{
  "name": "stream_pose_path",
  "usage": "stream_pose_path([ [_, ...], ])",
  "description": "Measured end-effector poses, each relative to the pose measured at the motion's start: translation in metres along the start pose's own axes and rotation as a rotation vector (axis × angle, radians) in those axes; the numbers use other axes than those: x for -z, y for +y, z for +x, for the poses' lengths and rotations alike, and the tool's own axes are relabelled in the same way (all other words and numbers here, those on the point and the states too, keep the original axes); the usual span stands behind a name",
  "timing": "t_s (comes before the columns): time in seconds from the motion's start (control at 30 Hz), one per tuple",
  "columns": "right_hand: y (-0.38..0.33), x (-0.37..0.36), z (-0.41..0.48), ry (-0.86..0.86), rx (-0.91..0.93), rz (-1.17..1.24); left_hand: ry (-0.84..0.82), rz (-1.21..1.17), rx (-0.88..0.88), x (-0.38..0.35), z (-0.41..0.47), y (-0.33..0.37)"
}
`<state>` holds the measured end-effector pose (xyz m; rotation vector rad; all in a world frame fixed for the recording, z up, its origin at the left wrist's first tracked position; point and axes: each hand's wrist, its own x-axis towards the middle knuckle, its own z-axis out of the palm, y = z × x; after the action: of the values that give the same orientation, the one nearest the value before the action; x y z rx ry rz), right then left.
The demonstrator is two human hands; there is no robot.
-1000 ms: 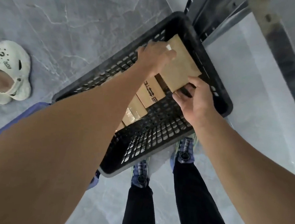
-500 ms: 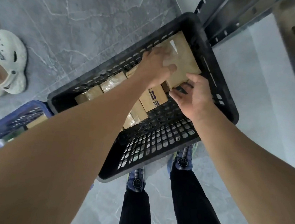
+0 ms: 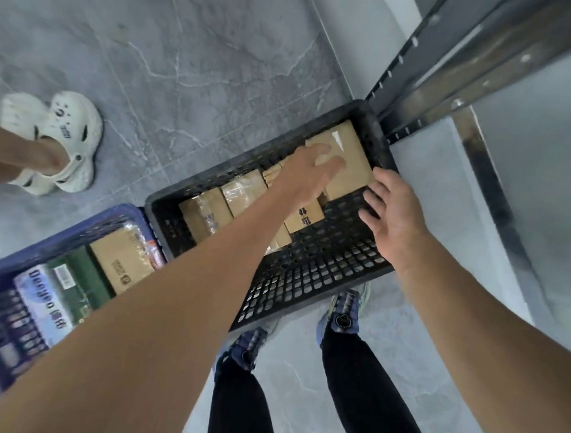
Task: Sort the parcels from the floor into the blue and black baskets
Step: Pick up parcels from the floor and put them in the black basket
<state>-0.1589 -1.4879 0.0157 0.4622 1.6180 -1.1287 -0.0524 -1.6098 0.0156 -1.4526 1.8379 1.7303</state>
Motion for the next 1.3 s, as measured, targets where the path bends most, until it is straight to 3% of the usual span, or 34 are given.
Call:
stream_pose_path([
  [0.27, -0.076, -0.014, -0.142, -0.038, 0.241, -0.065, 0.008, -0.132, -0.136, 0.059, -0.119, 0.107],
  [0.8, -0.157, 0.007, -0.479, 0.031, 0.577, 0.076, -0.128, -0.047, -0.499, 0.133, -0.387, 0.301],
  [1.03, -0.162, 0.064, -0.594, 0.141, 0.78, 0.269, -0.229, 0.046, -0.657, 0.11, -0.492, 0.367],
  [1.3, -0.108, 0.174, -0.706, 0.319, 0.901, 0.423, -0.382, 0.056, -0.789, 0.013, -0.602, 0.392],
])
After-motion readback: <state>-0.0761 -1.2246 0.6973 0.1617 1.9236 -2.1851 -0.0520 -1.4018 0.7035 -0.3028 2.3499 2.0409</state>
